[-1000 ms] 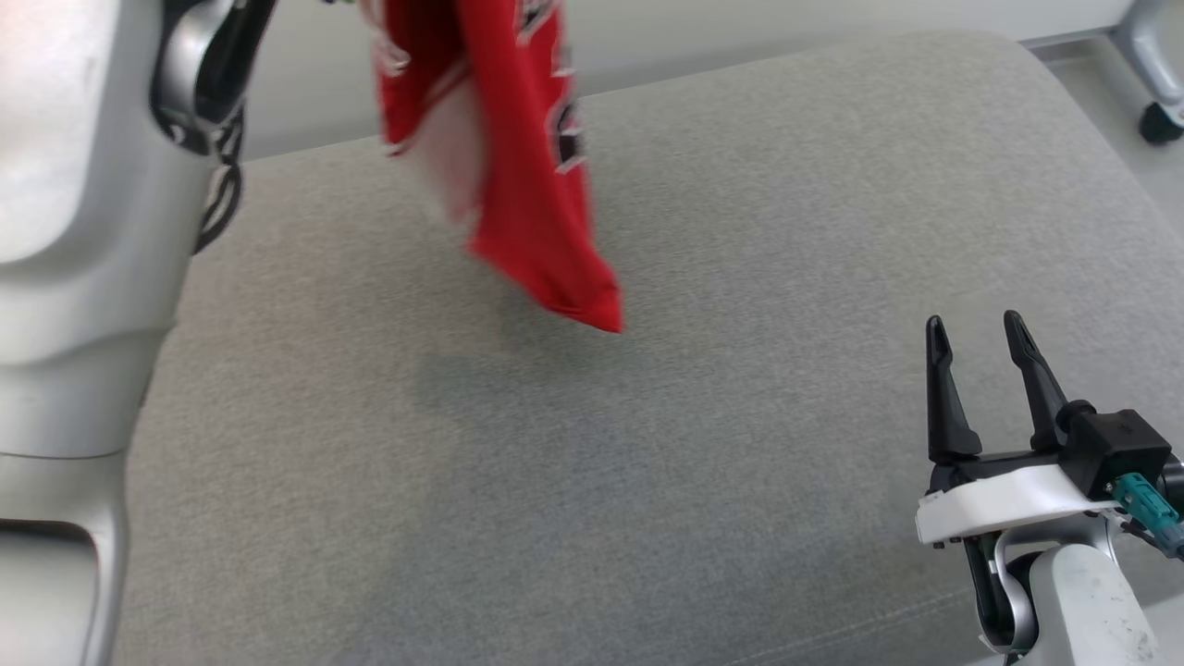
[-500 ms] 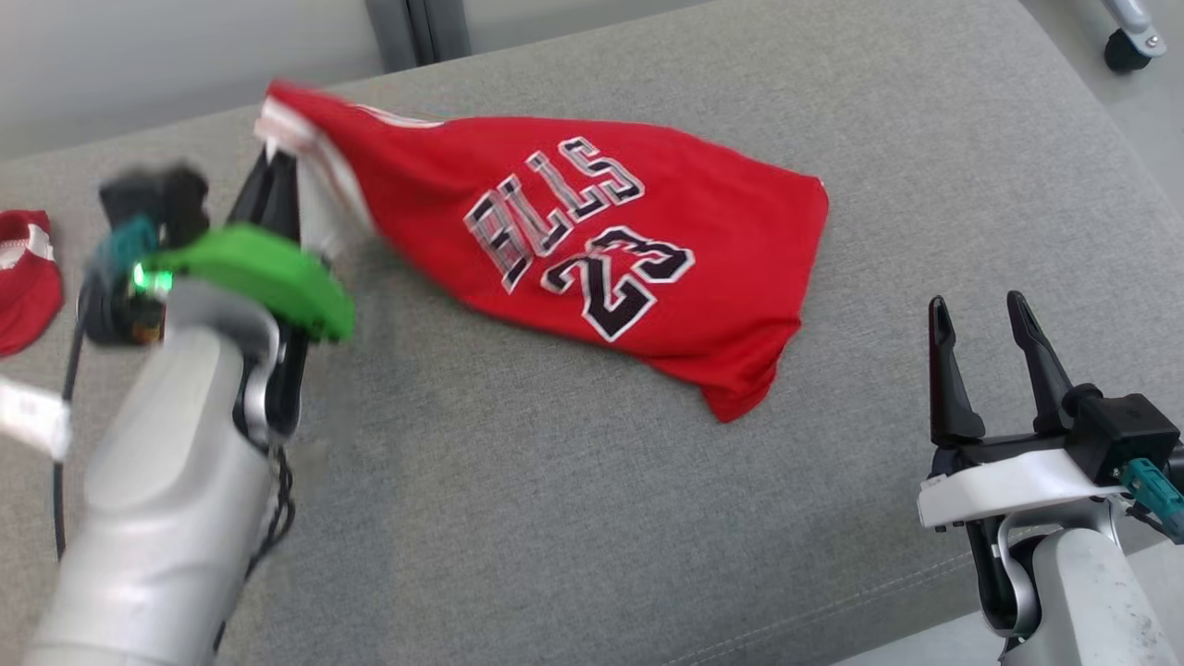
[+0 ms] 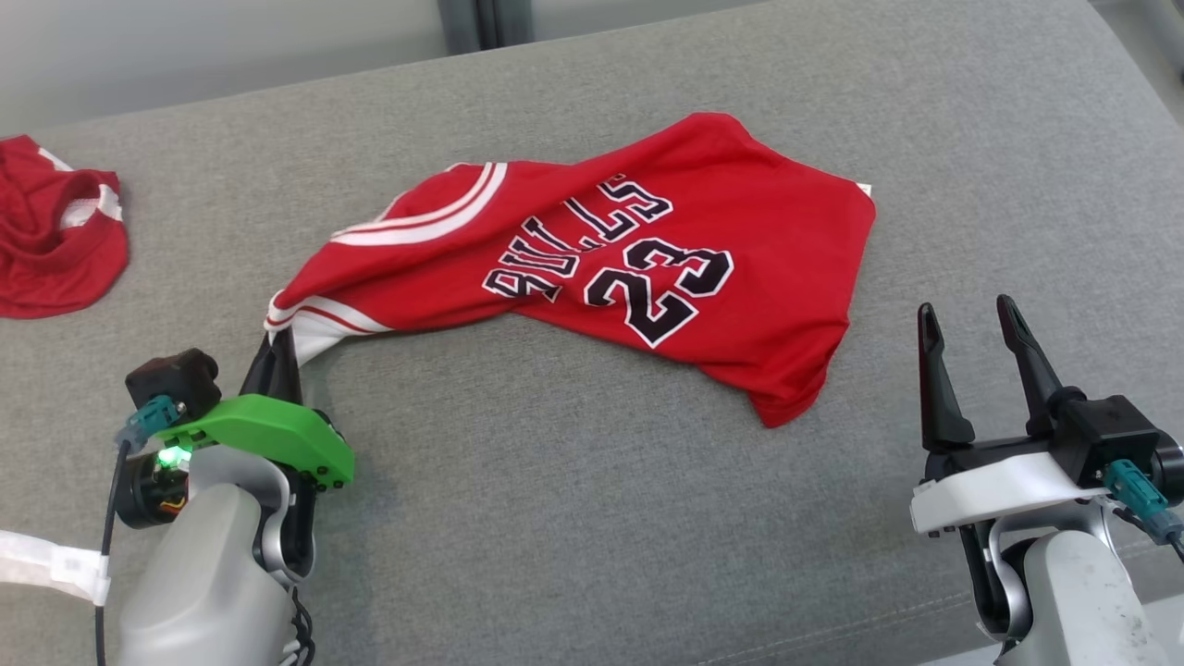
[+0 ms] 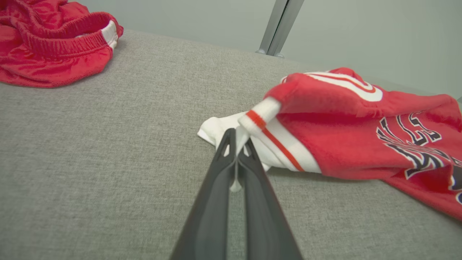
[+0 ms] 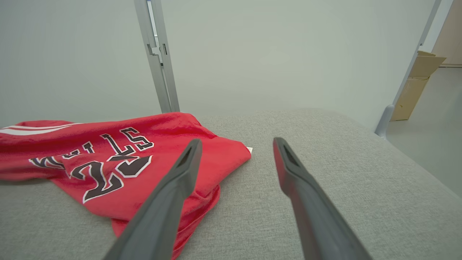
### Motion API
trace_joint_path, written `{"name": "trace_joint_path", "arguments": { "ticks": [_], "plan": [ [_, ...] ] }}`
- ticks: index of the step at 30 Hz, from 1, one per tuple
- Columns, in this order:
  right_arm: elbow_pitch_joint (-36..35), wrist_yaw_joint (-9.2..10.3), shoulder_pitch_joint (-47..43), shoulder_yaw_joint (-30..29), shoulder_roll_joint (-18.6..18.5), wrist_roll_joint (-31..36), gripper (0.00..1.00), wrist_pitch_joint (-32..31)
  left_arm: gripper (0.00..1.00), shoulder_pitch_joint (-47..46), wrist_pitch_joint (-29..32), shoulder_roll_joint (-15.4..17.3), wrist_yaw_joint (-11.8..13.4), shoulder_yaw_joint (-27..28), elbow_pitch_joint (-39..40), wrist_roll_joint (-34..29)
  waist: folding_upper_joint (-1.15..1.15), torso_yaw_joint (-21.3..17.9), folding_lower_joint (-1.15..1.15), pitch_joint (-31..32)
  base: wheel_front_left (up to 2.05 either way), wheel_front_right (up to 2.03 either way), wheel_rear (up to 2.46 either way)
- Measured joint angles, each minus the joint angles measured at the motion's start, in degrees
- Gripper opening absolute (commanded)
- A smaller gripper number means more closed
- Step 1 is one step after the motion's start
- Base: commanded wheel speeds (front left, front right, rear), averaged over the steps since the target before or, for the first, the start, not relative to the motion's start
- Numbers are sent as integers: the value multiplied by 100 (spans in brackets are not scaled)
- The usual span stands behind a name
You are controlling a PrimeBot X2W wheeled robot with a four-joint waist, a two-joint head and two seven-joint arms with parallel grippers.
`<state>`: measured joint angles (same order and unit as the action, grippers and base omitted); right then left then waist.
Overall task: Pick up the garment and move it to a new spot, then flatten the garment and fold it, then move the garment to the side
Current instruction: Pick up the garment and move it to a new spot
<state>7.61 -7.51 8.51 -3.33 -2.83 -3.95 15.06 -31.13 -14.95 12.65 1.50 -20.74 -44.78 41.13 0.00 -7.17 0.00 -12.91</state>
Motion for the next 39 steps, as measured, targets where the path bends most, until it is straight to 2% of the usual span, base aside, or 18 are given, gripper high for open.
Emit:
{"name": "trace_joint_path", "arguments": {
  "ticks": [3, 4, 5, 6, 10, 21, 33, 39],
  "plan": [
    [30, 0, -3, 35, 1, 31, 100, 0, 0, 107, -1, -101, -36, 137, 120, -88, 0, 78, 0, 51, 0, 0, 0],
    [40, 0, -7, 44, 1, 46, 100, 0, 36, 154, -1, -135, -52, 211, 208, -145, 0, 97, 0, 79, 0, 0, 0],
    [45, 0, -13, 54, 1, 59, 100, 0, 91, 216, -5, -164, -80, 278, 315, -203, 0, 114, 0, 110, 0, 0, 0],
    [53, 0, -21, 58, 0, 65, 100, 0, 100, 284, -10, -199, -133, 338, 402, -221, 0, 127, 0, 137, 0, 0, 0],
    [115, 0, -131, 77, 1, 109, 100, 0, 100, 801, -18, -341, -275, 686, 956, -558, 0, 189, 0, 328, 0, 0, 0],
    [219, 0, -280, 70, 0, 157, 100, 0, 100, 2017, -19, -669, -353, 1337, 2226, -1455, 0, 357, 0, 744, 0, 0, 0],
    [348, 0, -474, 170, 0, 154, 100, 0, 100, 2775, -19, -940, -404, 1645, 2869, -2113, 0, 549, 0, 1121, 0, 0, 0],
    [360, 0, -530, 233, 1, 102, 100, 0, 100, 3049, -19, -970, -374, 1695, 2987, -2194, 0, 610, 0, 1222, 0, 0, 0]
  ]
}}
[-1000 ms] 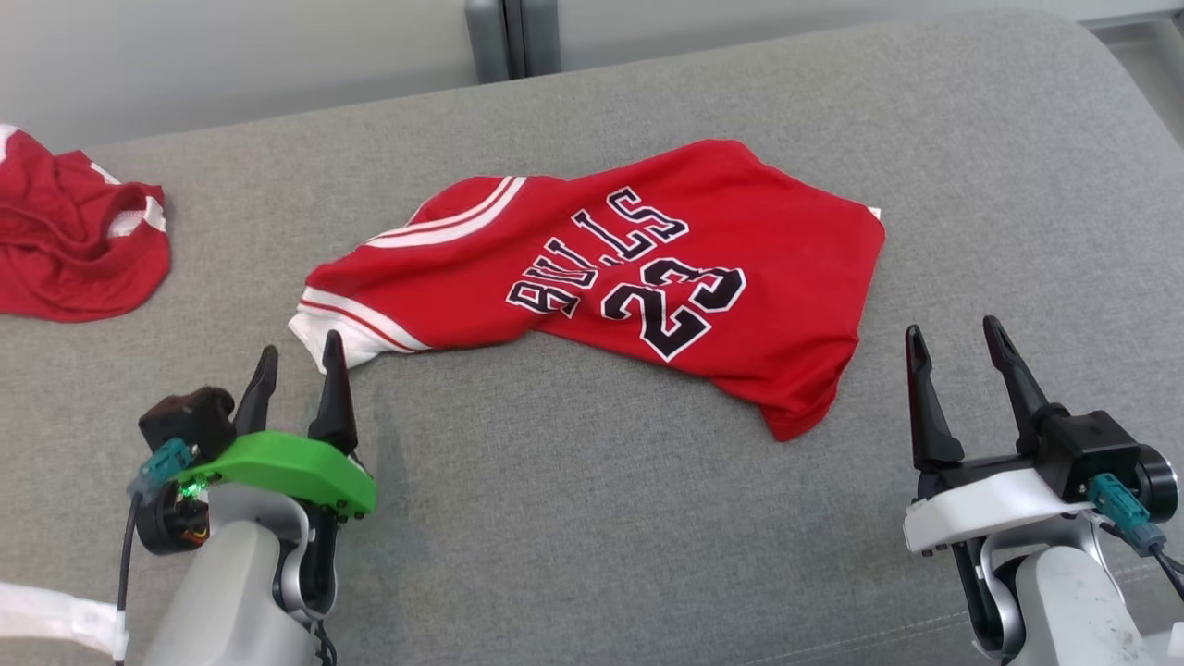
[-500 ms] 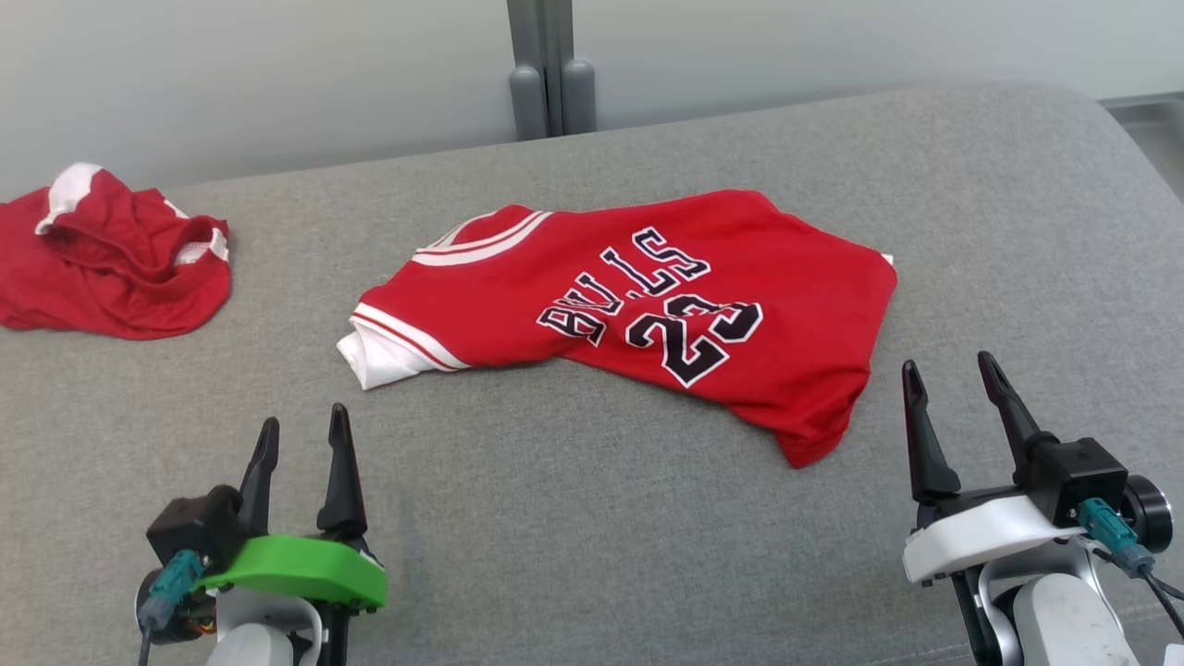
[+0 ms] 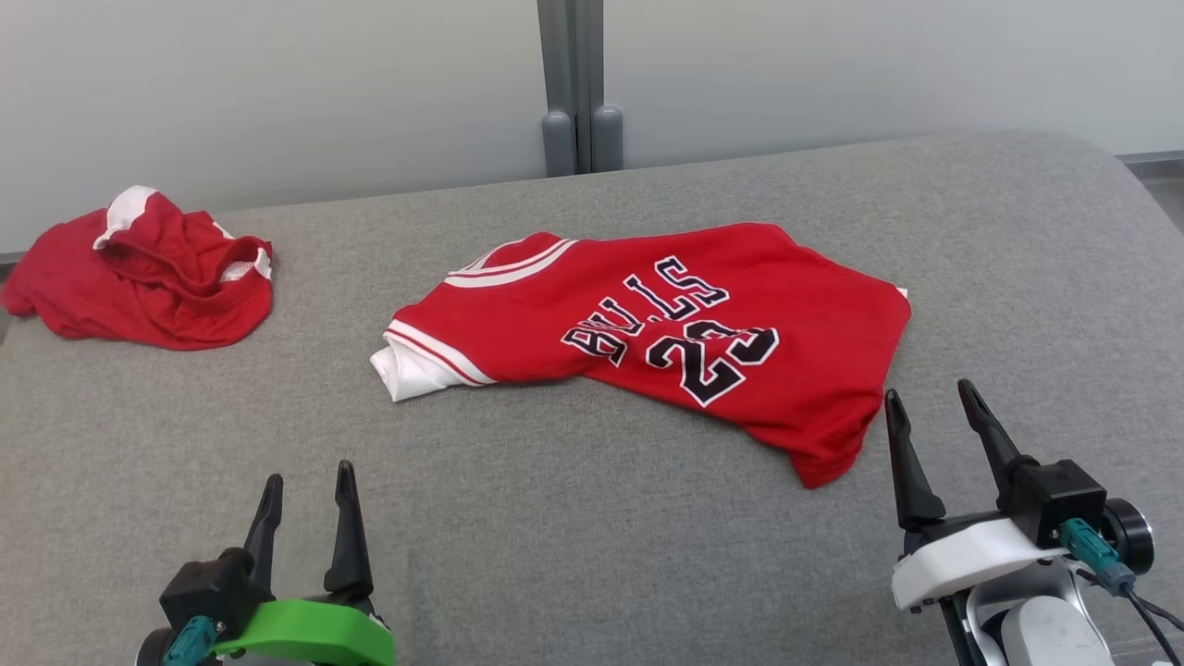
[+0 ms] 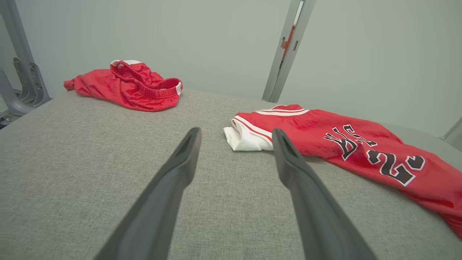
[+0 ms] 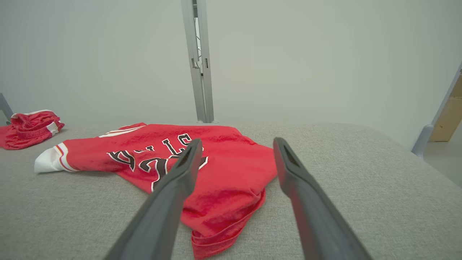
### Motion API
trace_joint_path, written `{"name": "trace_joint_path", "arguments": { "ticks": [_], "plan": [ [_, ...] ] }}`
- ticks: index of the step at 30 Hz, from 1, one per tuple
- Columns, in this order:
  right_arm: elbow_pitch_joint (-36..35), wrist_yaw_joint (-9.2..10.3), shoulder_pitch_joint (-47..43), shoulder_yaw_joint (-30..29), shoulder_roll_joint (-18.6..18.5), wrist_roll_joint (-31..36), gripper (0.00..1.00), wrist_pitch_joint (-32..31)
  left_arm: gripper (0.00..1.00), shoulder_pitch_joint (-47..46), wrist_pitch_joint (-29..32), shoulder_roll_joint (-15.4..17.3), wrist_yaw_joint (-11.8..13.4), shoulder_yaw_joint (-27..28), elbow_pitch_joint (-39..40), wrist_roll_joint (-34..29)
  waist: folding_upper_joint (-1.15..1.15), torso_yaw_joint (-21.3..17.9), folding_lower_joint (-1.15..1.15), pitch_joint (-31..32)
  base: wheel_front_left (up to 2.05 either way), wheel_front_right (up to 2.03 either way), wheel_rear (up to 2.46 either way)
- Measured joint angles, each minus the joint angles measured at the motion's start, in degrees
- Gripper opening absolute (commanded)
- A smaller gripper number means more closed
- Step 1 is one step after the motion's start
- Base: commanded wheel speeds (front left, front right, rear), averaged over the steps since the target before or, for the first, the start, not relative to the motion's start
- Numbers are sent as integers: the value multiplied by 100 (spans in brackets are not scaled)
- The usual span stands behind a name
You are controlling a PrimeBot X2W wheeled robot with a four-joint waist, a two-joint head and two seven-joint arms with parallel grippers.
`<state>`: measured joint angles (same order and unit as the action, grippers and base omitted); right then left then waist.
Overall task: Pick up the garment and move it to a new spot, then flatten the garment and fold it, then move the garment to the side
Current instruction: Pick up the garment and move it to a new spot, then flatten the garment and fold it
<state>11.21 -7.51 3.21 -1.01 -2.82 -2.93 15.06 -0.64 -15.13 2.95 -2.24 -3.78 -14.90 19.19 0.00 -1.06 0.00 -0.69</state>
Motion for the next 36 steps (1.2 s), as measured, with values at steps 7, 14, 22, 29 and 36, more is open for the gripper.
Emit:
{"name": "trace_joint_path", "arguments": {
  "ticks": [7, 14, 22, 29, 36],
  "plan": [
    [52, 0, -51, 119, -1, -55, 100, 0, 100, 156, 0, -5, 86, -115, 44, 43, 0, 48, 0, 42, 0, 0, 0],
    [67, 0, -52, 172, 0, -94, 100, 0, 100, 180, 0, -8, 146, -193, 51, 86, 0, 78, 0, 46, 0, 0, 0],
    [74, 0, -52, 175, 0, -102, 100, 0, 100, 180, 0, -8, 146, -213, 57, 87, 0, 104, 0, 26, 0, 0, 0],
    [74, 0, -52, 172, 0, -114, 100, 0, 100, 179, 0, -9, 147, -229, 51, 85, 0, 125, 0, -2, 0, 0, 0],
    [65, 0, -20, 161, 0, -99, 100, 0, 100, 155, 0, -9, 149, -264, 88, 83, 0, 180, 0, -138, 0, 0, 0]
  ]
}}
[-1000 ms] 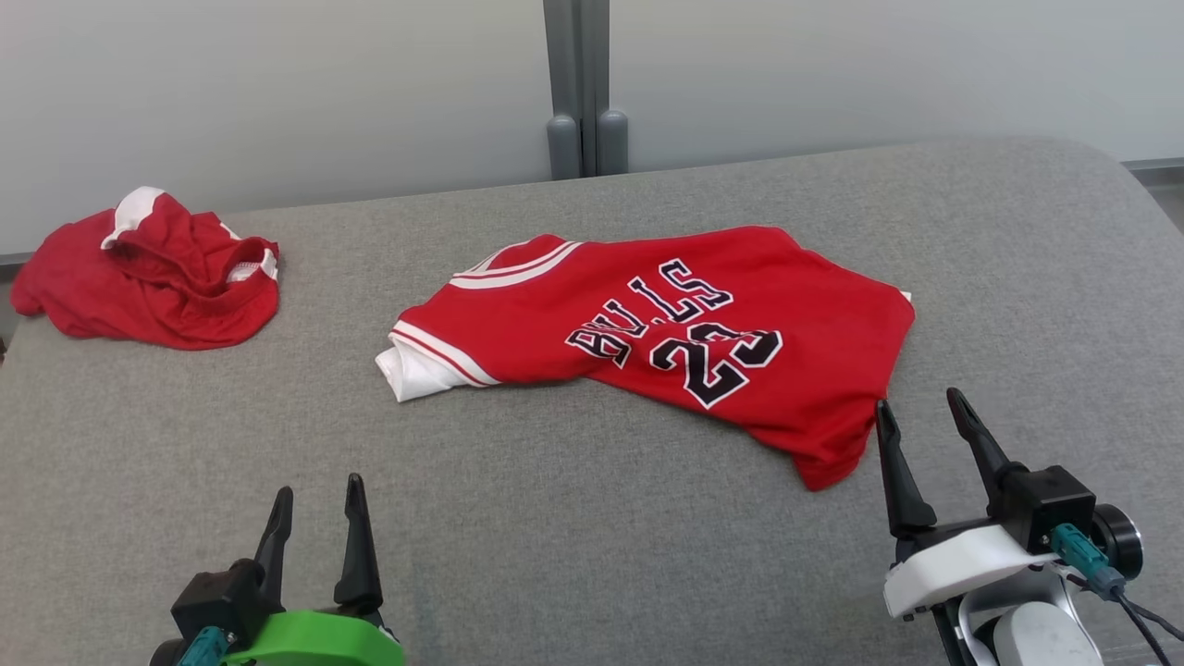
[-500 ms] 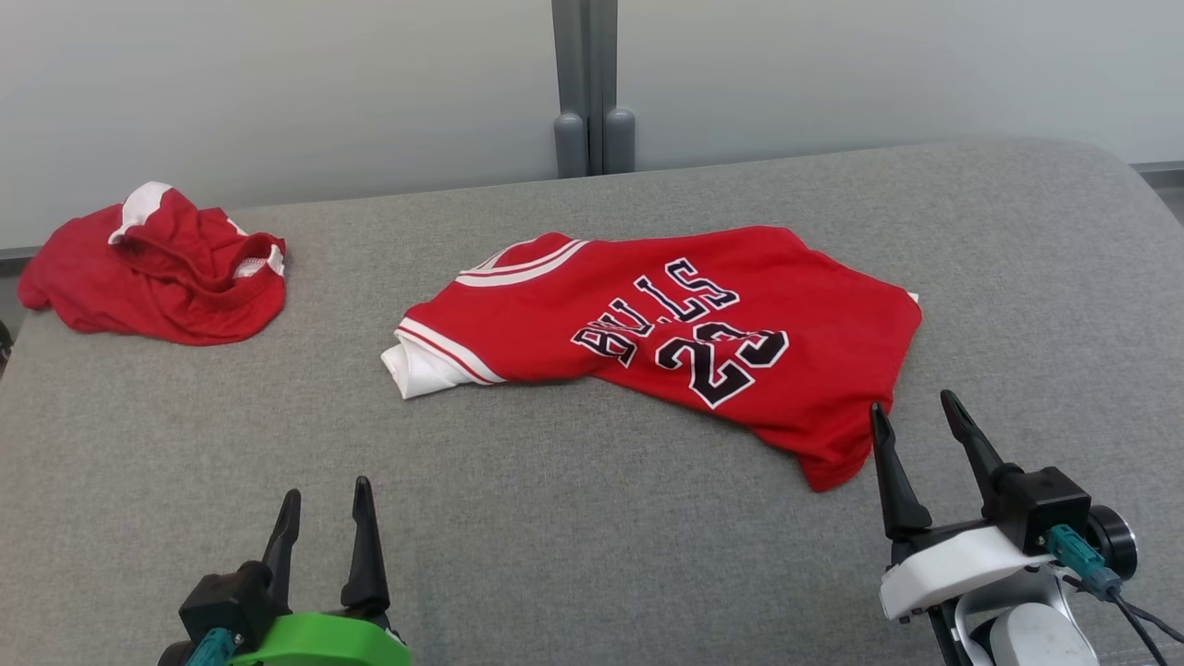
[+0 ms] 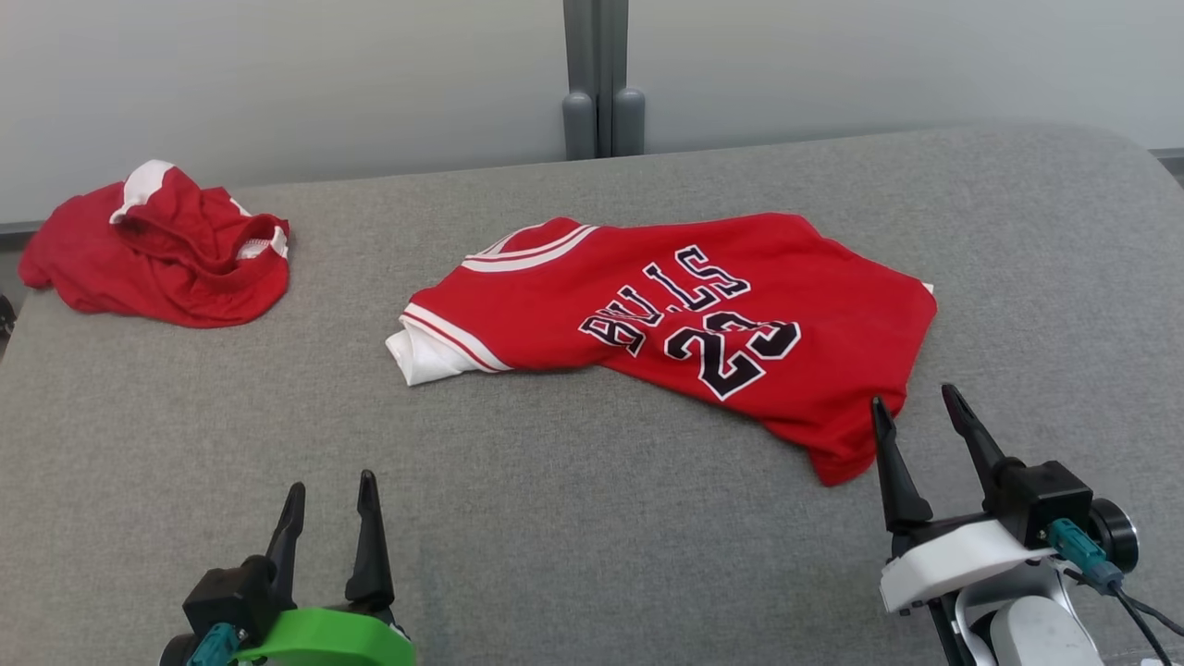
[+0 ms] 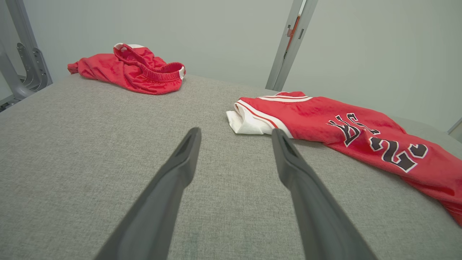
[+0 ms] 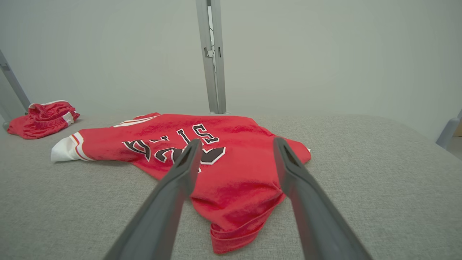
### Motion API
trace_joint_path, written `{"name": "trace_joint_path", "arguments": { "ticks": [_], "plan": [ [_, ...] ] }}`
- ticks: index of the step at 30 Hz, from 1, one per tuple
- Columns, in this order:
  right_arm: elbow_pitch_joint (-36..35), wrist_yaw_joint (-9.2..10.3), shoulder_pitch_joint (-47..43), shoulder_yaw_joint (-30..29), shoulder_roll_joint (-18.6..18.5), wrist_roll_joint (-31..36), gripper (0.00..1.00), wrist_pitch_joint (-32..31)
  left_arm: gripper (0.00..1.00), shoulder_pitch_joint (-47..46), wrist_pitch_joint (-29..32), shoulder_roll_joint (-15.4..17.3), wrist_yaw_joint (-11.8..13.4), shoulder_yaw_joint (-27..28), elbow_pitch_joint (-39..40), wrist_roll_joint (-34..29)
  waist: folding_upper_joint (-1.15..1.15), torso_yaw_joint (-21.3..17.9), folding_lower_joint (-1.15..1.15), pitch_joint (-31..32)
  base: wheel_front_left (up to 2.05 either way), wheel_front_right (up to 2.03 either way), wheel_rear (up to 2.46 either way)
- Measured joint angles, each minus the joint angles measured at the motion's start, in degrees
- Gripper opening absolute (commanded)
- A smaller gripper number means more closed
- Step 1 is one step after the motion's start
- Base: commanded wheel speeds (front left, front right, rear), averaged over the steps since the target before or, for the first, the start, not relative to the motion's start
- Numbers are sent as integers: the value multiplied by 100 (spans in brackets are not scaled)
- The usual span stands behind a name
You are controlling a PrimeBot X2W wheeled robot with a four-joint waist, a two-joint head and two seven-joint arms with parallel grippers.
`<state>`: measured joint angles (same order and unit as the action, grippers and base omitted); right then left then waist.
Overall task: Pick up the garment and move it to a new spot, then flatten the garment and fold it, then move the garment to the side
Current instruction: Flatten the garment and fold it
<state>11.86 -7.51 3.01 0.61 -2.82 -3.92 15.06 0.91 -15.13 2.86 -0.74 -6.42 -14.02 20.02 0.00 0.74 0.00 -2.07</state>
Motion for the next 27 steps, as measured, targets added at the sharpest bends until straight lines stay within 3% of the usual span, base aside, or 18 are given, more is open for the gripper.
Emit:
{"name": "trace_joint_path", "arguments": {
  "ticks": [7, 12, 21, 27],
  "plan": [
    [37, 0, 456, 64, -1, 245, 100, 0, 100, -182, 0, 0, 23, -109, 135, 0, 0, 98, 0, -288, 0, 0, 0],
    [664, 0, 1180, 160, 3, 676, 100, -27, 100, -383, 0, -1, 56, -277, 275, 4, 0, 206, 0, -569, 0, 0, 0],
    [1972, -1, 2297, 570, -289, 789, 100, -1001, 100, -626, 0, -2, 145, -582, 416, 124, 0, 576, 0, -1071, 0, 0, 0],
    [2290, -1, 2509, 756, -542, 717, 100, -1662, 100, -660, 0, -2, 212, -620, 438, 177, 0, 790, 0, -1293, 0, 0, 0]
  ]
}}
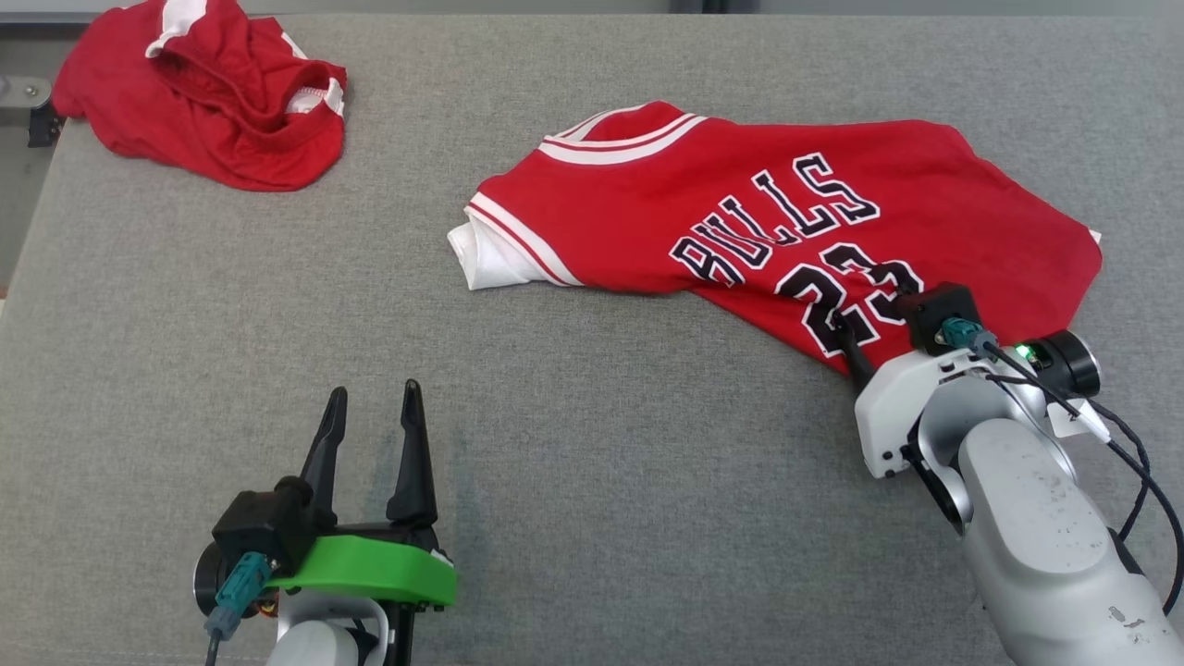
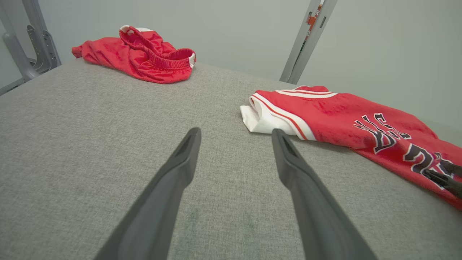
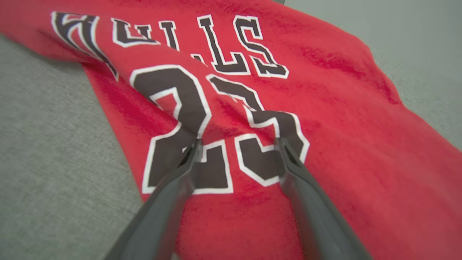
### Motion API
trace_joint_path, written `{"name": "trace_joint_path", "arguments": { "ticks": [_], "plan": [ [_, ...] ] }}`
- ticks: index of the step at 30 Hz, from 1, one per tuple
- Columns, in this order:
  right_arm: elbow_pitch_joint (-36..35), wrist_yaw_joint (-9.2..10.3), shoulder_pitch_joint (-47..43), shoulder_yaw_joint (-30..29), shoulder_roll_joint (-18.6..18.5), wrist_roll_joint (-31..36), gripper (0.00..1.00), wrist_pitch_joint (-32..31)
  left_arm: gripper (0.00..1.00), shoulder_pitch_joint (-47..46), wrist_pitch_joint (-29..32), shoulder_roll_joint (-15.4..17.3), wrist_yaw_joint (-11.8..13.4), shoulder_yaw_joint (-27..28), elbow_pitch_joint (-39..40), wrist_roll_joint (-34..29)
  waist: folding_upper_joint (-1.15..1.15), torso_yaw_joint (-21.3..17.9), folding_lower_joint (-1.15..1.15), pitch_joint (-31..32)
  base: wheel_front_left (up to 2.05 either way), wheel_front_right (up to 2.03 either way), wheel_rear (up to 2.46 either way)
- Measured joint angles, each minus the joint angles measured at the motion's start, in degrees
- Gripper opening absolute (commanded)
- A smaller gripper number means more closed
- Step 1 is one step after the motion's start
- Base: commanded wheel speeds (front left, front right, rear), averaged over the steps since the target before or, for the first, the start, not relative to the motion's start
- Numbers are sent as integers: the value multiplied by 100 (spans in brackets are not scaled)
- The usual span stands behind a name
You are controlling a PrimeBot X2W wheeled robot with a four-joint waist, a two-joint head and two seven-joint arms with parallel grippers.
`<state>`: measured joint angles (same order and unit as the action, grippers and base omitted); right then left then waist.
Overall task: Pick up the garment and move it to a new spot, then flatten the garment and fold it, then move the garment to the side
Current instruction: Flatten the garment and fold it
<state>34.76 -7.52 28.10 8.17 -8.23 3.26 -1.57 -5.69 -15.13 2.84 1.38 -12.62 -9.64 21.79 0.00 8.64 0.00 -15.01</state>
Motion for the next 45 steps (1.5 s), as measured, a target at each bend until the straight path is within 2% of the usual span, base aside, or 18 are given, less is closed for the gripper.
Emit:
{"name": "trace_joint_path", "arguments": {
  "ticks": [6, 7, 9, 10, 19, 25, 29, 34, 35, 36, 38, 45],
  "plan": [
    [-9, 1, 92, 170, -123, 34, 100, -400, 100, -41, 0, 0, 22, -8, 21, 20, 0, 50, 0, -123, 0, 0, 0],
    [-9, 1, 115, 240, -149, -13, 67, -446, 100, -48, 0, 0, 22, -16, 23, 20, 0, 51, 0, -136, 0, 0, 0],
    [-14, 1, 161, 365, -202, -115, 13, -499, 100, -58, 0, 0, 23, -31, 23, 23, 0, 53, 0, -155, 0, 0, 0],
    [-30, 1, 174, 403, -226, -163, 0, -515, 100, -66, 0, 0, 23, -33, 21, 29, 0, 54, 0, -162, 0, 0, 0],
    [-399, 0, 458, 627, -386, -256, 0, -397, 100, -90, 0, 0, 41, -23, 5, 35, 0, 53, 0, -121, 0, 0, 0],
    [-538, -1, 1225, 958, -536, -149, 0, -444, 100, -114, 0, 0, 47, -104, 38, 37, 0, 151, 0, -147, 0, 0, 0],
    [-175, -1, 1829, 1185, -603, -187, 0, -483, 100, -175, 1, 0, 48, -191, 73, 83, 0, 270, 0, -202, 0, 0, 0],
    [623, 0, 2451, 1254, -522, -197, 0, -356, 100, -240, 0, 0, 65, -257, 86, 116, 0, 442, 0, -287, 0, 0, 0],
    [747, -1, 2527, 1252, -486, -194, 4, -299, 100, -241, 0, 0, 67, -263, 86, 130, 0, 464, 0, -299, 0, 0, 0],
    [899, -1, 2631, 1248, -436, -157, 27, -221, 100, -243, 0, 0, 74, -267, 87, 133, 0, 488, 0, -315, 0, 0, 0],
    [1122, -1, 2814, 1172, -331, -18, 100, -65, 100, -247, 0, 0, 94, -269, 90, 134, 0, 504, 0, -342, 0, 0, 0],
    [1695, -2, 2976, 1074, 81, 18, 100, 483, 100, -252, 0, 0, 116, -225, 98, 66, 0, 372, 0, -269, 0, 0, 0]
  ]
}}
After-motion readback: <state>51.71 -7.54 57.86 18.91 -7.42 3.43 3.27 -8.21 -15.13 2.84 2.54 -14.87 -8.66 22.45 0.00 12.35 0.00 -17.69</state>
